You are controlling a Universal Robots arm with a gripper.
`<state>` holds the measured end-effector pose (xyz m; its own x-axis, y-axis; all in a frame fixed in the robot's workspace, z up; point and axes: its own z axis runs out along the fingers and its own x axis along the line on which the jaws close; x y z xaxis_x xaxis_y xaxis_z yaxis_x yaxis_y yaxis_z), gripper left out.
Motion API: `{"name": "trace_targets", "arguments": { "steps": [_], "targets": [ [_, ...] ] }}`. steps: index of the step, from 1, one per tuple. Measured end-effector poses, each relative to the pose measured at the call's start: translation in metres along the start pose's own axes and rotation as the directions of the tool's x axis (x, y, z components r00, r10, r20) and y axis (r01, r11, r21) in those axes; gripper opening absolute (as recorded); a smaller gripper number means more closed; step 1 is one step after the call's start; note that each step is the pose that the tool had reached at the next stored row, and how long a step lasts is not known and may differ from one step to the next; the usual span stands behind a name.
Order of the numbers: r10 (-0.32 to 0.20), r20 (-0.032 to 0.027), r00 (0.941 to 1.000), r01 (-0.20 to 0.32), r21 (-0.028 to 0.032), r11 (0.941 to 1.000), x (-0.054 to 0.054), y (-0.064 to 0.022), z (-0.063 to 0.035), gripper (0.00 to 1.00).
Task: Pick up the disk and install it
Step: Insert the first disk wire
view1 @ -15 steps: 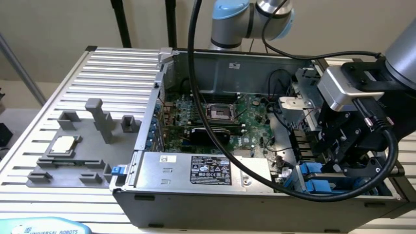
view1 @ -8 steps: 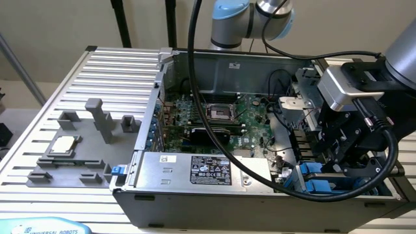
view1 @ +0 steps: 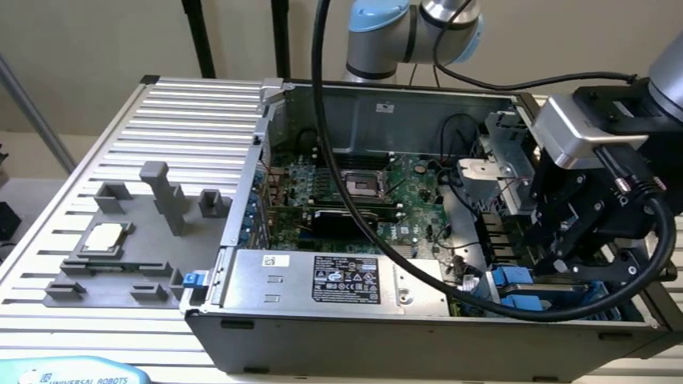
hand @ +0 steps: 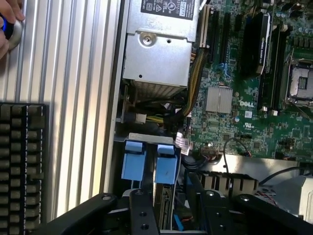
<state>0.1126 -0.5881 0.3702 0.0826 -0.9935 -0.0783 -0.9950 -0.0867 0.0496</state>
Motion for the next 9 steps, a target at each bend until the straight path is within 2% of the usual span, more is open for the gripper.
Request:
{"name": "trace_targets", "arguments": {
  "steps": [2, 3, 4, 6, 7, 9],
  "targets": [
    [0.000, 0.0001, 1.0000, 0.000, 0.0000, 1.0000, -0.001, -0.0009, -0.0059, 0.27],
    [0.000, 0.0001, 1.0000, 0.000, 0.0000, 1.0000, -0.002, -0.0014, -0.0089, 0.27],
    [0.000, -0.0001, 1.0000, 0.000, 0.0000, 1.0000, -0.002, -0.0021, -0.0116, 0.21],
    [0.000, 0.0003, 1.0000, 0.000, 0.0001, 1.0000, -0.003, -0.0046, -0.0154, 0.21],
    [0.000, 0.0007, 1.0000, 0.000, 0.0001, 1.0000, -0.003, -0.0065, -0.0167, 0.15],
    [0.000, 0.0009, 1.0000, 0.000, 0.0001, 1.0000, -0.003, -0.0119, -0.0191, 0.15]
  ]
}}
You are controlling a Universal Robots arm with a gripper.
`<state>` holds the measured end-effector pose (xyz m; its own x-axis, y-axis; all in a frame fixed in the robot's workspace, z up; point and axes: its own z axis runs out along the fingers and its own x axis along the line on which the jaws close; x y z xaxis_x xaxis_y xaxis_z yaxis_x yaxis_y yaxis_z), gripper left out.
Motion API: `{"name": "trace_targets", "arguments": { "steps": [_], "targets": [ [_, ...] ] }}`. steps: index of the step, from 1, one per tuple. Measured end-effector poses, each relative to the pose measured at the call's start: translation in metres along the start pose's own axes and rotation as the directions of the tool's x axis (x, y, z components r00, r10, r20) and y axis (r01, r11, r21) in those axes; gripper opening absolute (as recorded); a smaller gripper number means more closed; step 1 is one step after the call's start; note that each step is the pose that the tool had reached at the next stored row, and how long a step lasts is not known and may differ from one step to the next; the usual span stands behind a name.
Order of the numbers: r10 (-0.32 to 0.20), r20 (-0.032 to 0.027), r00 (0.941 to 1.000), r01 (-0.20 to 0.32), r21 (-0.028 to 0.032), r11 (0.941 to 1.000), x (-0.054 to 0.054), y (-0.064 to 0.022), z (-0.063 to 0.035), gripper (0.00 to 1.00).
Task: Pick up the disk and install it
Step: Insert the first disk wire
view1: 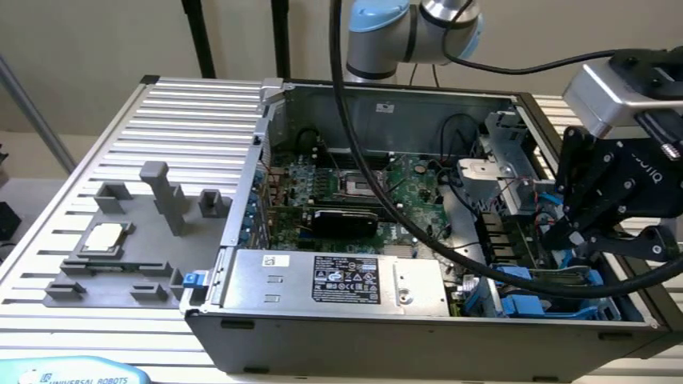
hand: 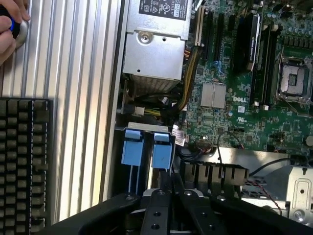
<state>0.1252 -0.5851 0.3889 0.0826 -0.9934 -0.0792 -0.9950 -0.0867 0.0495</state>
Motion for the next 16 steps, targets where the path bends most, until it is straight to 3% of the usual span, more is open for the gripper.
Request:
{"name": "trace_targets", "arguments": {
  "steps": [11, 16],
  "targets": [
    [0.000, 0.0053, 1.0000, 0.000, 0.0004, 1.0000, -0.002, -0.0420, -0.0050, 0.15],
    [0.000, 0.0054, 1.0000, 0.000, 0.0004, 1.0000, -0.007, -0.0542, -0.0028, 0.15]
  ]
}}
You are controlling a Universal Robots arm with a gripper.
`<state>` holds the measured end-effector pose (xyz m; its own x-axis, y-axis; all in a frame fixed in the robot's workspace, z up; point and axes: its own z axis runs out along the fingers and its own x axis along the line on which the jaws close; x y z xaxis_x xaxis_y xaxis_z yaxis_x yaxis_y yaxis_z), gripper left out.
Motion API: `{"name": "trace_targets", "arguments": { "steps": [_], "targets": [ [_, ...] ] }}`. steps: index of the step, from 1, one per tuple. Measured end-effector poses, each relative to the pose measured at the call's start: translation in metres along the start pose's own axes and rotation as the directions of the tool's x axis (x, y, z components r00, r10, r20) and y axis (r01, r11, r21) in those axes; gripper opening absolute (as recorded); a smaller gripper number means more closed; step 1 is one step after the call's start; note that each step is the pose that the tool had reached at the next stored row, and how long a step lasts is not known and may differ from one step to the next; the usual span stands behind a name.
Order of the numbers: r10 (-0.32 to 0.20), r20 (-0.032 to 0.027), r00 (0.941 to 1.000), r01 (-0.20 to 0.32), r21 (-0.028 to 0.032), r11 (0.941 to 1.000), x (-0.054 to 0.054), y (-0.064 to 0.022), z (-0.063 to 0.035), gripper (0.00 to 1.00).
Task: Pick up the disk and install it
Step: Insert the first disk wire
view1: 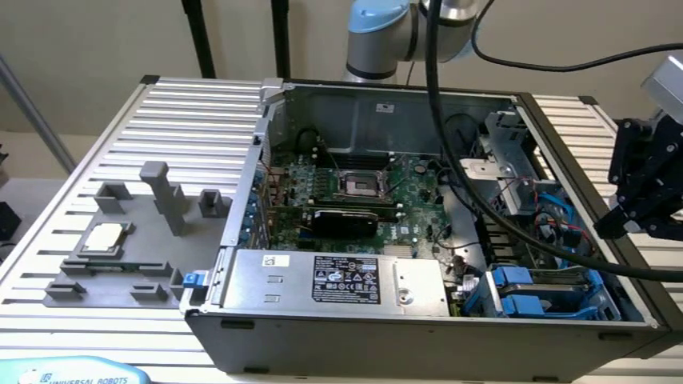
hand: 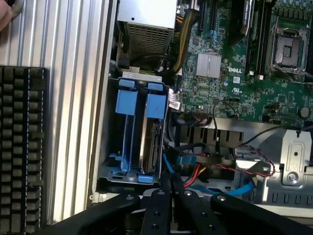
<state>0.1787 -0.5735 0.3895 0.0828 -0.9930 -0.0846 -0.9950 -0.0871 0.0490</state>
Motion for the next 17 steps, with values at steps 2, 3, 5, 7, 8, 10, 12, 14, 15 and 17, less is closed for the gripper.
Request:
{"name": "trace_targets", "arguments": {
  "steps": [2, 3, 5, 7, 8, 10, 12, 14, 15, 17],
  "targets": [
    [0.000, 0.0002, 1.0000, 0.000, 0.0000, 1.0000, -0.003, -0.0013, 0.0039, 0.15],
    [0.000, -0.0001, 1.0000, 0.000, 0.0000, 1.0000, -0.004, -0.0015, 0.0058, 0.15],
    [-0.001, 0.0002, 1.0000, 0.001, 0.0000, 1.0000, -0.005, -0.0018, 0.0096, 0.15],
    [-0.003, -0.0001, 1.0000, 0.003, -0.0002, 1.0000, -0.004, -0.0020, 0.0131, 0.15],
    [-0.004, -0.0002, 1.0000, 0.004, -0.0003, 1.0000, -0.004, -0.0020, 0.0149, 0.15],
    [-0.005, -0.0003, 1.0000, 0.005, -0.0004, 1.0000, -0.004, -0.0011, 0.0185, 0.15],
    [-0.007, -0.0004, 1.0000, 0.007, -0.0006, 1.0000, -0.004, 0.0008, 0.0223, 0.15],
    [-0.008, -0.0003, 1.0000, 0.008, -0.0007, 1.0000, -0.004, 0.0033, 0.0262, 0.15],
    [-0.009, -0.0005, 1.0000, 0.009, -0.0007, 1.0000, -0.004, 0.0044, 0.0280, 0.15],
    [-0.010, -0.0004, 0.9999, 0.010, -0.0008, 0.9999, -0.004, 0.0060, 0.0311, 0.15]
  ]
}}
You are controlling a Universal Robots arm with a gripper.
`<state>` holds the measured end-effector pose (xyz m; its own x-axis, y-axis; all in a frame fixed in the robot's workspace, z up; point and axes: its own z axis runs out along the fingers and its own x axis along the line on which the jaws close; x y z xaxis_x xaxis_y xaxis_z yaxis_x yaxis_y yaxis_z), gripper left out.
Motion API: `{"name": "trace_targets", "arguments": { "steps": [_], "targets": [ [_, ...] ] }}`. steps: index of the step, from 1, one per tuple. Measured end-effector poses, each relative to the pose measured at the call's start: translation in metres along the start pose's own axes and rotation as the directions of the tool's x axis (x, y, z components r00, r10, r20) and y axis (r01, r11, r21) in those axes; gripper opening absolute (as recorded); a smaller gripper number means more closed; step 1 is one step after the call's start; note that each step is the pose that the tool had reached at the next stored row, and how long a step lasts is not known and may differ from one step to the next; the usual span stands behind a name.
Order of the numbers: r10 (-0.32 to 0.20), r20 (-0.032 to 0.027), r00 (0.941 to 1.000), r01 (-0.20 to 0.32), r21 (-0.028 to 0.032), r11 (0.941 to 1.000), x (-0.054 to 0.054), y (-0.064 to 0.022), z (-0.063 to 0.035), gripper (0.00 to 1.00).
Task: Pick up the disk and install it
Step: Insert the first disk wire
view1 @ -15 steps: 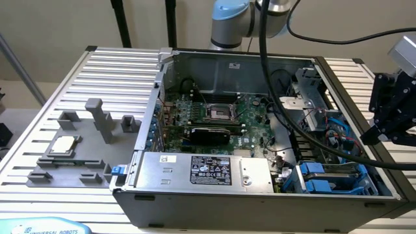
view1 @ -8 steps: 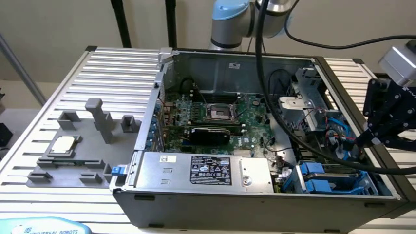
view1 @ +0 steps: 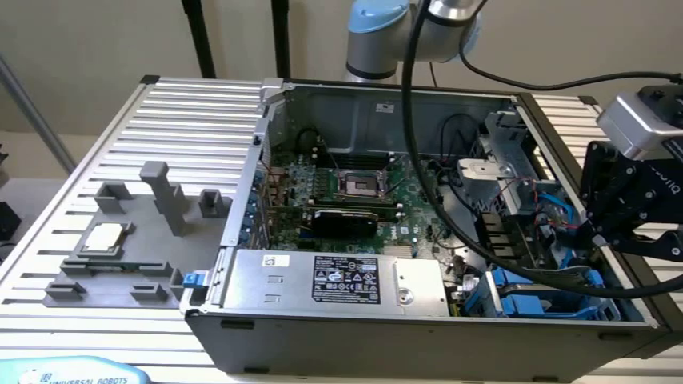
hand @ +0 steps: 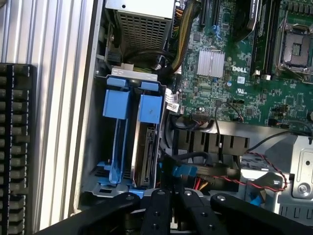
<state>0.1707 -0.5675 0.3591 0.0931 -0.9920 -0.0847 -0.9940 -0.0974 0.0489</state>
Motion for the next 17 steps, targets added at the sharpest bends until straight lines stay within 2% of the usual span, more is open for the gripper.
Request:
{"name": "trace_targets", "arguments": {
  "steps": [8, 10, 11, 12, 13, 14, 17],
  "targets": [
    [-0.008, -0.0004, 1.0000, 0.008, -0.0006, 1.0000, -0.001, 0.0073, 0.0037, 0.15],
    [-0.010, -0.0004, 1.0000, 0.010, -0.0008, 1.0000, -0.002, 0.0099, 0.0047, 0.23],
    [-0.011, -0.0005, 0.9999, 0.011, -0.0009, 0.9999, -0.002, 0.0108, 0.0051, 0.23],
    [-0.012, -0.0006, 0.9999, 0.012, -0.0010, 0.9999, -0.002, 0.0117, 0.0053, 0.29],
    [-0.013, -0.0007, 0.9999, 0.013, -0.0010, 0.9999, -0.002, 0.0126, 0.0056, 0.29],
    [-0.013, -0.0007, 0.9999, 0.013, -0.0010, 0.9999, -0.002, 0.0139, 0.0057, 0.35],
    [-0.014, -0.0007, 0.9999, 0.014, -0.0011, 0.9999, -0.002, 0.0197, 0.0061, 0.35]
  ]
}}
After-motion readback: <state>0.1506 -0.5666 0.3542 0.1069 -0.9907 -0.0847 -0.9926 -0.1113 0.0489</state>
